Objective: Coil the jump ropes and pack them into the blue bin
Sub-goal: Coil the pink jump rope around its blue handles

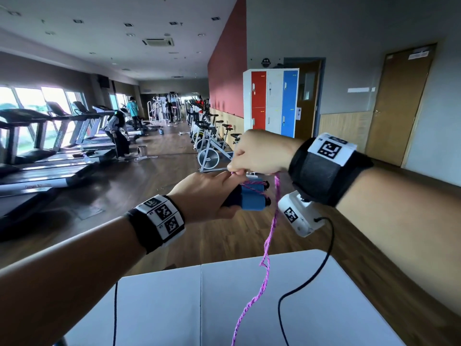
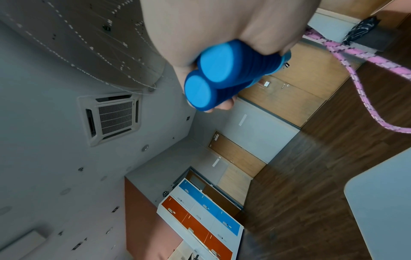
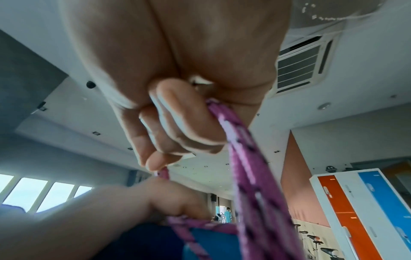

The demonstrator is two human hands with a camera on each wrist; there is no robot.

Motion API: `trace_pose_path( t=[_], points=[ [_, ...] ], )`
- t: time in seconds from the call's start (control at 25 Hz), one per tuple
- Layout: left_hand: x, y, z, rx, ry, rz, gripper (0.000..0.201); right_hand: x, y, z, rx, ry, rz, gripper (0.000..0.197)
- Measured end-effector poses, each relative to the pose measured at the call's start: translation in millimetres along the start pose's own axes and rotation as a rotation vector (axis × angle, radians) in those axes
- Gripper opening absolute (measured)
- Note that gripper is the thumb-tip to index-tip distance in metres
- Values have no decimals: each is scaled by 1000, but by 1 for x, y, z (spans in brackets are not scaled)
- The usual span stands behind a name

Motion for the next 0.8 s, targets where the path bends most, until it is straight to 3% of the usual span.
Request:
trace_pose_path(
  t=[0.12, 0.24, 0.4, 0.56, 0.68, 0.8],
  points=[
    [8, 0, 5, 81, 22, 22, 58, 5, 36, 16, -25, 8, -27, 37],
    [16, 0, 13, 175, 90, 9, 54, 4, 84, 27, -129, 78, -90, 27],
    [15, -6, 26, 253, 182, 55, 52, 5, 124, -6, -327, 164, -155, 30],
    [3, -10, 24, 242, 171, 102, 55, 11, 113, -74, -296, 272, -65, 34],
    [-1, -22, 9, 220, 82, 181, 62, 27, 88, -136, -543, 193, -89, 38],
    [2, -27, -6, 199, 9, 203, 65, 52, 60, -143, -498, 286, 8, 39]
  ],
)
Point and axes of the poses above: each hand's wrist, its own x-axis away from the middle knuckle, its own z-axis out of the back of the hand, y = z × x, the point moved 8 cm from there along -x, towards the middle knuckle, and after that the axes turned 3 degrees about y, right-handed, at the moved point
